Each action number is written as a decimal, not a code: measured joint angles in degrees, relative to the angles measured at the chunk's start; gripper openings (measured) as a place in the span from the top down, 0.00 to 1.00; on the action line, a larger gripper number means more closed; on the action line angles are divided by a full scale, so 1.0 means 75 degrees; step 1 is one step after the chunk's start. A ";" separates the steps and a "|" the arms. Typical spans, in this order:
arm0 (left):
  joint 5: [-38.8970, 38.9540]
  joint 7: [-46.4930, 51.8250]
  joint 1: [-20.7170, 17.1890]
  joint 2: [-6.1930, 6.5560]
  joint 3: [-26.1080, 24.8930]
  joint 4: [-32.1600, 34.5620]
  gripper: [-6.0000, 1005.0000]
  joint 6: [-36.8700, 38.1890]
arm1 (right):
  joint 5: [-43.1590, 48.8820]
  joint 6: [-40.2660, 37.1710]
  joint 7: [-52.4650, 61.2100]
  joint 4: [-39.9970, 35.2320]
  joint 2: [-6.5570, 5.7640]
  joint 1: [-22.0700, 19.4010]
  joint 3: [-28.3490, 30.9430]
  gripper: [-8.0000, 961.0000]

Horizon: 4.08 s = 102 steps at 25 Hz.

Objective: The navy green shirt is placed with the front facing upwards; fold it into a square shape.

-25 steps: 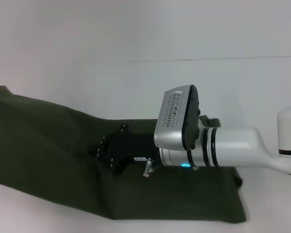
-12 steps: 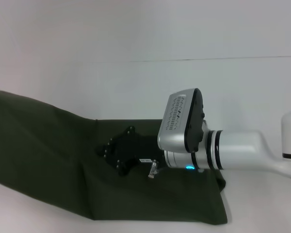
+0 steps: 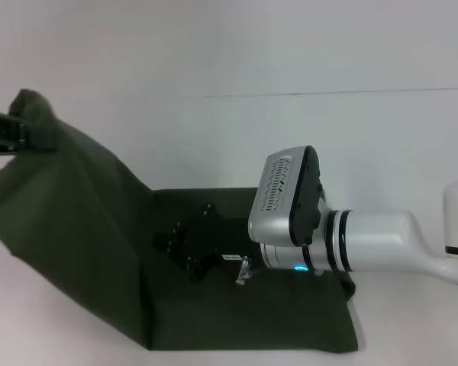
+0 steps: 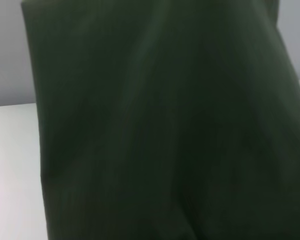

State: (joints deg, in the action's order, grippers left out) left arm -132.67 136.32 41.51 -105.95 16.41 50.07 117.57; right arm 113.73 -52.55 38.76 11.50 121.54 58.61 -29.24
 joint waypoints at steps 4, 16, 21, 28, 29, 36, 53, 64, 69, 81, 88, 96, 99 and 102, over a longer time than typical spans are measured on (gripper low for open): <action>0.0346 -0.0152 -0.0002 -0.0235 0.0033 -0.0392 0.92 -0.0203 | 0.0000 0.0011 -0.0005 0.0000 0.0000 -0.0077 0.0084 0.99; 0.0491 -0.0643 -0.0004 -0.0797 0.0330 -0.1646 0.92 -0.1155 | -0.0058 -0.0747 0.0002 -0.0954 -0.0152 -0.1766 0.1859 0.99; 0.0615 -0.0886 0.0030 -0.1039 0.0331 -0.2205 0.92 -0.1504 | -0.0059 -0.1359 0.0043 -0.1459 -0.0174 -0.2524 0.2766 0.99; 0.0817 -0.1085 0.0146 -0.1472 0.0357 -0.2696 0.92 -0.2048 | -0.0060 -0.1490 0.0047 -0.1653 -0.0217 -0.2936 0.3375 0.98; 0.0837 -0.1118 0.0153 -0.1547 0.0388 -0.2759 0.92 -0.2138 | -0.0060 -0.1496 0.0039 -0.1677 -0.0216 -0.2957 0.3415 0.97; 0.0851 -0.1326 0.0181 -0.1891 0.0589 -0.3165 0.92 -0.2682 | -0.0083 -0.1525 0.0020 -0.1699 -0.0208 -0.2976 0.3490 0.91; 0.0833 -0.2055 0.0081 -0.2386 0.0767 -0.3843 0.83 -0.3383 | -0.0286 -0.1522 0.0001 -0.1697 -0.0198 -0.2987 0.3501 0.87; 0.0838 -0.2091 -0.0145 -0.2024 0.0793 -0.3558 0.50 -0.2869 | -0.0533 -0.1897 0.0028 -0.1797 -0.0230 -0.3113 0.3501 0.81; 0.0819 -0.2996 -0.0632 -0.1904 0.0839 -0.2452 0.30 -0.2158 | -0.0363 -0.3183 0.1229 -0.2794 -0.0254 -0.3204 0.3072 0.78; 0.0852 -0.6341 -0.1750 -0.2102 0.1650 -0.1020 0.08 -0.2114 | -0.0267 -0.5387 0.4111 -0.5511 -0.0257 -0.3280 -0.0008 0.48; 0.0395 -0.7390 -0.2304 -0.2387 0.2146 0.0082 0.08 -0.2313 | -0.0268 -0.5518 0.5395 -0.6414 -0.0256 -0.3627 -0.0636 0.30; -0.0162 -0.7707 -0.2663 -0.2475 0.2192 0.0153 0.09 -0.2821 | -0.0541 -0.5479 0.5472 -0.6548 -0.0256 -0.4023 -0.0279 0.30; -0.0125 -0.7911 -0.2740 -0.2482 0.2168 0.0012 0.09 -0.2994 | -0.0558 -0.5403 0.5440 -0.6529 -0.0249 -0.4060 -0.0066 0.30; -0.0122 -0.8214 -0.2800 -0.2496 0.2163 -0.0237 0.09 -0.3229 | -0.0561 -0.5238 0.5381 -0.6482 -0.0243 -0.4081 0.0073 0.30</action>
State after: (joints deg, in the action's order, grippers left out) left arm -133.59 74.71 20.51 -124.67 32.63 48.29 93.35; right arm 109.53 -91.83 79.12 -37.12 119.72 28.00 -28.69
